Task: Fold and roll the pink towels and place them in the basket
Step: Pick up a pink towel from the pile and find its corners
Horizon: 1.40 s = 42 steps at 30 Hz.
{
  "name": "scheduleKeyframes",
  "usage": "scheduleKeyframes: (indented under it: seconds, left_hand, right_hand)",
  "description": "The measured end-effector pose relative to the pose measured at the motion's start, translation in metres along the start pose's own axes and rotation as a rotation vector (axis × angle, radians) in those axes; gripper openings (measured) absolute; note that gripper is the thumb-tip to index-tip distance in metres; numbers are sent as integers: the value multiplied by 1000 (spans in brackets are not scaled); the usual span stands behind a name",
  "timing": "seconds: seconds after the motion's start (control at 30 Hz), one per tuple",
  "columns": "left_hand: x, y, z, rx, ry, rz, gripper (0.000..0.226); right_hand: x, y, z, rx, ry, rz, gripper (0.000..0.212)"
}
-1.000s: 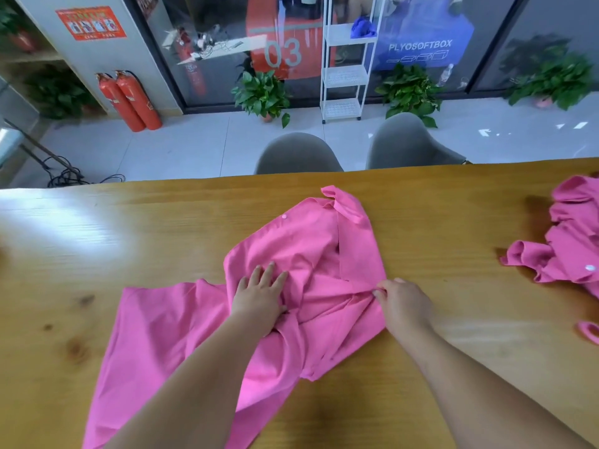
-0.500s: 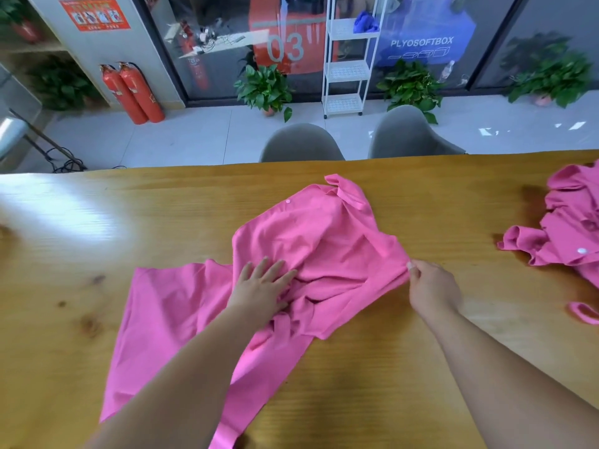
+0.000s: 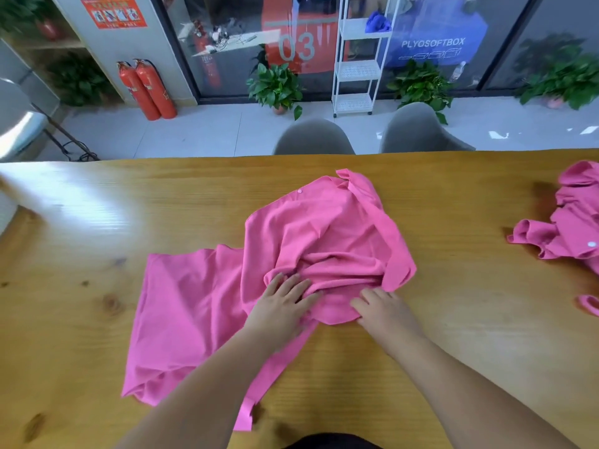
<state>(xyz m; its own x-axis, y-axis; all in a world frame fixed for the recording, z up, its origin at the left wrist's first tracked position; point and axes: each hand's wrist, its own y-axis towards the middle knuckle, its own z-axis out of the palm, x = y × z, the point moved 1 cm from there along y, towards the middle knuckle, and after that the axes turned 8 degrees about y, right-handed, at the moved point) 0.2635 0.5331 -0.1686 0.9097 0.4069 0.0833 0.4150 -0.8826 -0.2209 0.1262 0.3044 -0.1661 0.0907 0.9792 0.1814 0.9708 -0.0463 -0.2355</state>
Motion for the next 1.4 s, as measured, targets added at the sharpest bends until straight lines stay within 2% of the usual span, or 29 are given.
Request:
scheduleKeyframes:
  seconds: [0.1, 0.17, 0.23, 0.33, 0.4, 0.47, 0.5, 0.57, 0.63, 0.67, 0.77, 0.93, 1.0, 1.1, 1.2, 1.27, 1.4]
  left_hand:
    - [20, -11, 5, 54, 25, 40, 75]
    - [35, -14, 4, 32, 56, 49, 67]
    - [54, -17, 3, -12, 115, 48, 59]
    - [83, -26, 4, 21, 173, 72, 56]
    - [95, -30, 2, 75, 175, 81, 61]
    - [91, -30, -5, 87, 140, 56, 72]
    - [83, -29, -9, 68, 100, 35, 76]
    - [60, -30, -16, -9, 19, 14, 79]
    - [33, -32, -14, -129, 12, 53, 69]
    - [21, -34, -10, -186, 35, 90, 59]
    - [-6, -44, 9, -215, 75, 122, 44]
    - [-29, -70, 33, -184, 33, -24, 44]
    - [-34, -80, 35, -194, 17, -69, 48]
    - [-33, -85, 34, -170, -24, -149, 52]
    - [-36, -89, 31, -144, -43, -170, 51]
    - [-42, -94, 29, -136, -42, -194, 53]
    - [-67, -114, 30, -102, 24, -245, 39]
  right_hand:
    - [-11, -6, -3, -113, -50, 32, 38]
    - [-18, -12, -10, -161, -55, 70, 36]
    - [-32, -19, -18, -174, -78, 151, 33]
    - [-59, -34, -32, -141, -98, 264, 32]
    - [-67, -41, -43, -89, -176, 327, 31]
    - [-61, -42, -47, -149, -226, 349, 31]
    - [-52, -40, -47, -186, -222, 331, 35]
    - [-34, -35, -35, -199, -204, 244, 57]
    - [-13, -34, -19, -50, -140, 123, 80]
    - [-4, -35, -9, 1, -105, 91, 82]
    - [11, -44, 13, 34, -34, 179, 77]
    - [18, -53, 12, -33, -41, 231, 40]
    - [17, -55, 11, -3, -72, 255, 30]
    - [11, -58, 19, 17, -92, 285, 39]
    - [16, -62, 14, 48, -114, 287, 23]
    - [11, -62, 14, 83, -183, 281, 32]
    - [10, -73, 12, 152, -187, 203, 33]
